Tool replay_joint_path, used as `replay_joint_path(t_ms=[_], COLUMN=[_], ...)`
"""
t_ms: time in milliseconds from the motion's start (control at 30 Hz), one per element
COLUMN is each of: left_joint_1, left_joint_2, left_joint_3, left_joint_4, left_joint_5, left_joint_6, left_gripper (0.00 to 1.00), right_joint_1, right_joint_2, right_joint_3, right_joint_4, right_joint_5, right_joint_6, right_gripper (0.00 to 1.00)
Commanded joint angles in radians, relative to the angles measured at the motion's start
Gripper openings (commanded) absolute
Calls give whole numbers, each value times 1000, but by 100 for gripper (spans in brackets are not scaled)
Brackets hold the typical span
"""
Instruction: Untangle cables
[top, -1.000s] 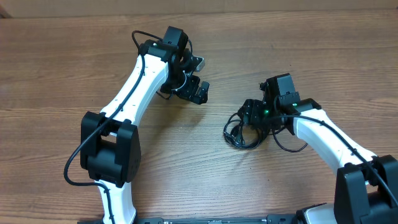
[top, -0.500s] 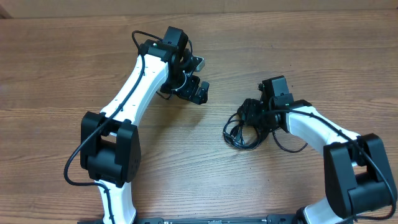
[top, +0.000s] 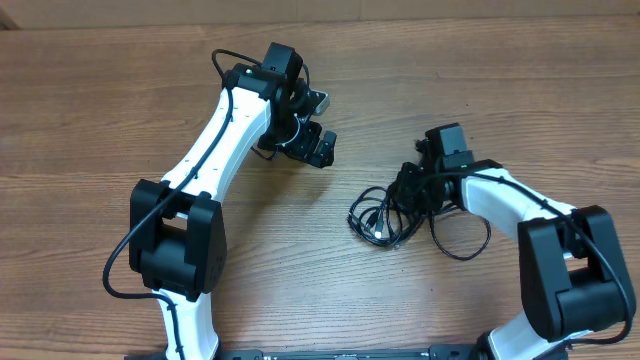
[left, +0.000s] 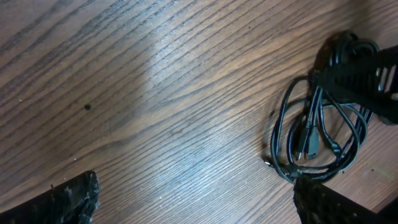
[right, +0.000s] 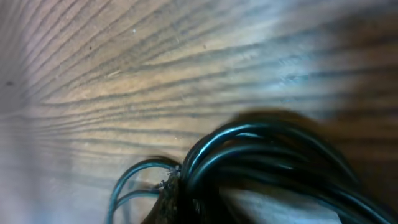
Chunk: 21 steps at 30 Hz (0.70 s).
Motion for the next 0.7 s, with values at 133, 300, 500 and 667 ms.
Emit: replay_joint_path(t_ms=[133,300,500,667], left_joint_1=[-2,-2,-2,-2], left_joint_2=[-37,-37,-37,-37], left_joint_3=[-6,-6,-6,-6], left_joint_4=[1,1,1,1], left_joint_5=[-2,-2,-2,-2], left_joint_6=[-13,-13,-13,-13], left_gripper=[100,100,99,100], right_joint_1=[-154,-223,-267,-268], right_joint_2=[-149,-206,-211,-211], right_joint_3=[66,67,67,67], right_joint_4=[14,126,247,308], right_joint_5=[-471,-764,-919,-936], right_joint_6=[1,14,125,159], right_gripper=[4,4,4,4])
